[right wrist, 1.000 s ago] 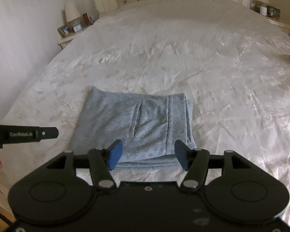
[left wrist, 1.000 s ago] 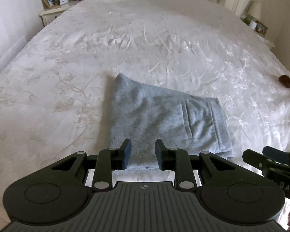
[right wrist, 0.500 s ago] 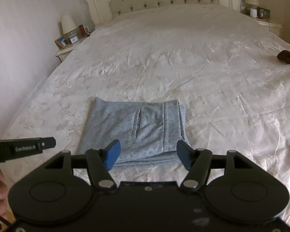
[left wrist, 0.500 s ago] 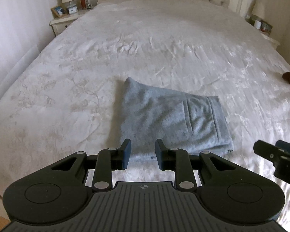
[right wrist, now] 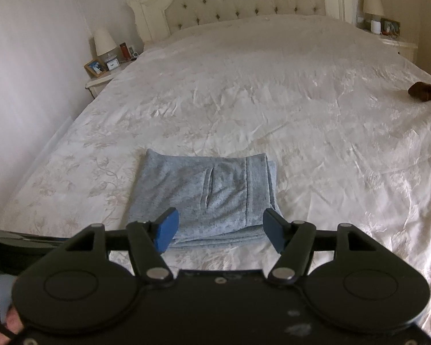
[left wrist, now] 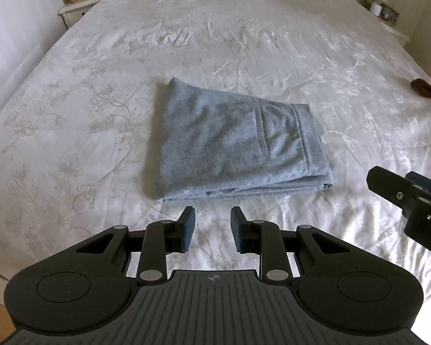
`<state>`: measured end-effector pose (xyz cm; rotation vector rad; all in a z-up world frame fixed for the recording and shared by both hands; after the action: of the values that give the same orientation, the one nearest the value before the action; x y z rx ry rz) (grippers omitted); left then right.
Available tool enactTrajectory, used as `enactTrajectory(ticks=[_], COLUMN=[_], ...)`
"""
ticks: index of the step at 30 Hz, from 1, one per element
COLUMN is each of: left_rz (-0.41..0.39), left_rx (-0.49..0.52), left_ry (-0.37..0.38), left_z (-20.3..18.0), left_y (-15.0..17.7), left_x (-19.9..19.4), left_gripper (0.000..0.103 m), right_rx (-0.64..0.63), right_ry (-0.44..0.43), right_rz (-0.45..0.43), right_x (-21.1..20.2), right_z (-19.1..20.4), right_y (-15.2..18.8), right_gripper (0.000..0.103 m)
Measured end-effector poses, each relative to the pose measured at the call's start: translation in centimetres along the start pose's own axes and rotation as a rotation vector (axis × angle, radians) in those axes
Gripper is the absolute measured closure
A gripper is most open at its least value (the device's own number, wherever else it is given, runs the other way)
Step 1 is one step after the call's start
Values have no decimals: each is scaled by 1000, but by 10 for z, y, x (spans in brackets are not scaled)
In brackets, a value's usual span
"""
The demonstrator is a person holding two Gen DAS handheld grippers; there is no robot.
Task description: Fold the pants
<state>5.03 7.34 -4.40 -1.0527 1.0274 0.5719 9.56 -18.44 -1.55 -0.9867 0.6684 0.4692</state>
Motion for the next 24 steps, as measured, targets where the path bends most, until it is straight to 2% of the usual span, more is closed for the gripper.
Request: enactTrajectory(ticks=[24], left_rz=[50], left_rx=[-21], left_ry=[8], left_z=[19], left_y=[8], left_x=[10], left_gripper=[77], right_rx=[-42], right_ry=[8], right_rz=[26], right_x=[8], right_z=[18], right_y=[6], right_gripper=[33])
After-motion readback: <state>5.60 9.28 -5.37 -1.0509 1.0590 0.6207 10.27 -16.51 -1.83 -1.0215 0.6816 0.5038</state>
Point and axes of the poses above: each gripper's, at about its wrist camera, not at the fingertips, and x roughly the way its jaws point, z to its left, y to its underside, the point moved 10 cm from there along x, roughly the way its jaws point, and after that the axes turned 15 degrees about x, right-handed, at the moved point
